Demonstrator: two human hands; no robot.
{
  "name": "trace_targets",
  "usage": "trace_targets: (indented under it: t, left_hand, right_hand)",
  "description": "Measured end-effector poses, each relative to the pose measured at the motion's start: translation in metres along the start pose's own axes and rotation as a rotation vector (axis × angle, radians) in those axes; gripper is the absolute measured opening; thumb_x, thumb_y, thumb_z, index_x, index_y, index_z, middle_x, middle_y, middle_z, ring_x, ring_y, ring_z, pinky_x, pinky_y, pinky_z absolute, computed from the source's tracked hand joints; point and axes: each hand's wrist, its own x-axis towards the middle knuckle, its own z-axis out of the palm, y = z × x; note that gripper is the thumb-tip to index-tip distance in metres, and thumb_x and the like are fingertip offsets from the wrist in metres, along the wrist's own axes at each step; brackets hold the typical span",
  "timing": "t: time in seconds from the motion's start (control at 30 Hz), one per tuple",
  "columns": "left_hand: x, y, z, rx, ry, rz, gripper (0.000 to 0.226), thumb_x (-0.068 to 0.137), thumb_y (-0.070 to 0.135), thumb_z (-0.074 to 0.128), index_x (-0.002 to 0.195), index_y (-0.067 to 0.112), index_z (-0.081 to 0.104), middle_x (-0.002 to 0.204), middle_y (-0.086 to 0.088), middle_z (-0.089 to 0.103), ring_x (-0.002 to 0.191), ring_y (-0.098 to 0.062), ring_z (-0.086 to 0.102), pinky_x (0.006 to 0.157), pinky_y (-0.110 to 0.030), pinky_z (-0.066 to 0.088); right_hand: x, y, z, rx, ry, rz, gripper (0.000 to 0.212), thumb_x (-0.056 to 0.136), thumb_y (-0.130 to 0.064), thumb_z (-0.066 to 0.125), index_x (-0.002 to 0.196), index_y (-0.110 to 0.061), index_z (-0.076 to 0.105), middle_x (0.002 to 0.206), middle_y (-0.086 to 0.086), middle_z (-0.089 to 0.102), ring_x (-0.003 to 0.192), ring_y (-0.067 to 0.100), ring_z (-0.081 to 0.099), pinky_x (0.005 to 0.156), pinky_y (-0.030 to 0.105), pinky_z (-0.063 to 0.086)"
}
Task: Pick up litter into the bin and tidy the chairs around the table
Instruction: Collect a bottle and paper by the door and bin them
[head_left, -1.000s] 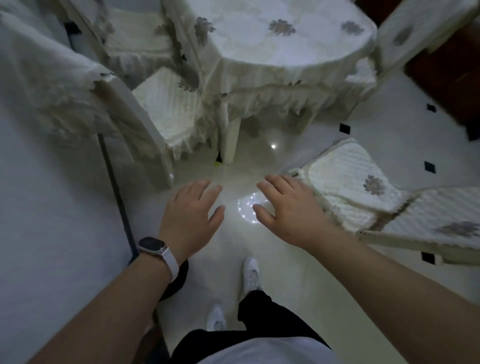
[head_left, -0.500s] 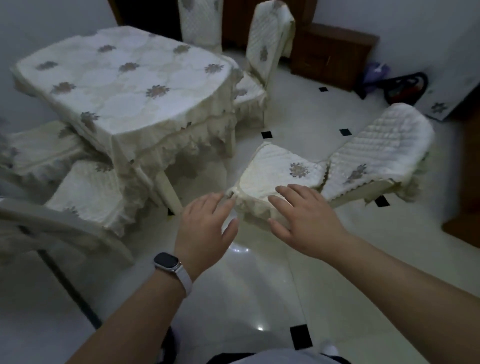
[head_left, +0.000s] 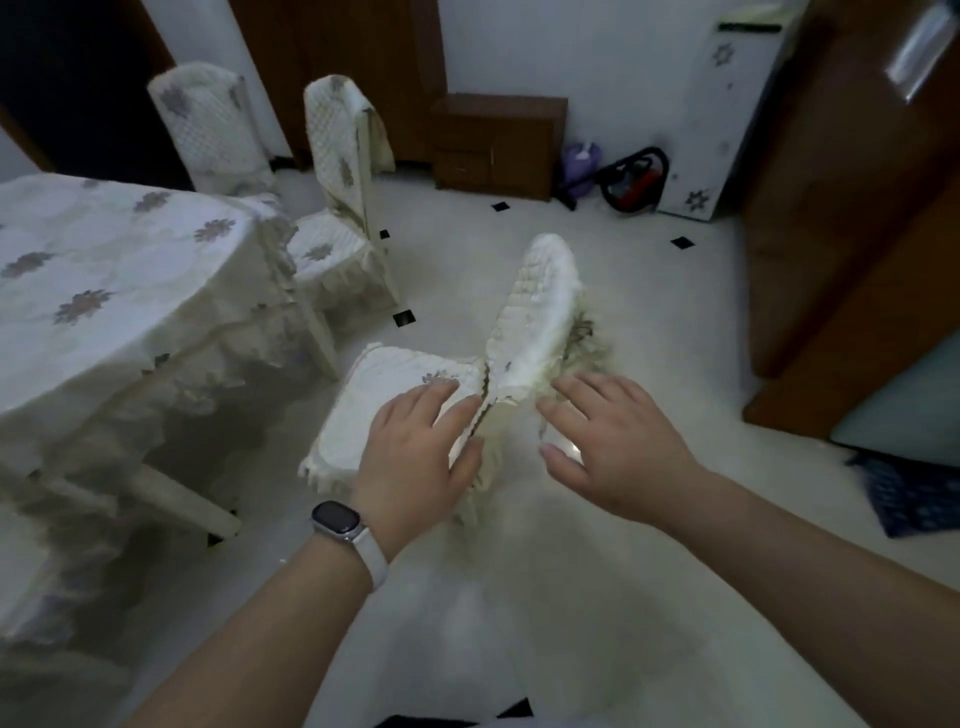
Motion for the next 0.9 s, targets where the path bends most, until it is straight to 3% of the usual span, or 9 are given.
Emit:
trace_targets:
  t: [0.23,0.37,0.63,0.9]
  left_hand:
    - [0.079,0.055,0.036,0.028,-0.092,0.068,0.043,0.091,0.041,0.051,0.125,0.018,0.065,0.131,-0.01,0.062,0.118,-0.035,0.058,0.097,-0.051,0.047]
    - [0.121,0.063,0.053,0.044,-0.091,0.114,0.042,0.092,0.04,0.05,0.124,0.018,0.065,0.131,-0.009,0.062,0.119,-0.033,0.058,0.098,-0.046,0.043]
    - [0.212,0.044,0.122,0.002,-0.083,0.179,0.042,0.093,0.039,0.048,0.123,0.015,0.066,0.131,-0.012,0.062,0.119,-0.036,0.057,0.098,-0.048,0.044]
    - [0.34,-0.003,0.187,-0.027,-0.062,0.177,0.041,0.092,0.038,0.053,0.124,0.016,0.065,0.129,-0.011,0.064,0.12,-0.035,0.058,0.098,-0.05,0.046]
  right_hand:
    - [-0.015,0.102,-0.01,0.005,0.003,0.105,0.044,0.089,-0.045,0.045,0.115,-0.017,0.066,0.121,0.007,0.063,0.113,0.03,0.055,0.097,0.043,0.041]
    - [0.001,0.137,0.001,0.022,0.027,0.137,0.044,0.089,-0.045,0.046,0.114,-0.015,0.066,0.123,0.007,0.062,0.113,0.031,0.055,0.097,0.044,0.042]
    - [0.055,0.209,0.04,-0.01,-0.042,0.177,0.046,0.09,-0.047,0.046,0.118,-0.016,0.065,0.126,0.008,0.06,0.115,0.03,0.054,0.098,0.045,0.04]
    - [0.164,0.291,0.073,-0.024,-0.091,0.202,0.044,0.091,-0.045,0.044,0.119,-0.016,0.064,0.128,0.007,0.06,0.117,0.029,0.054,0.099,0.044,0.04]
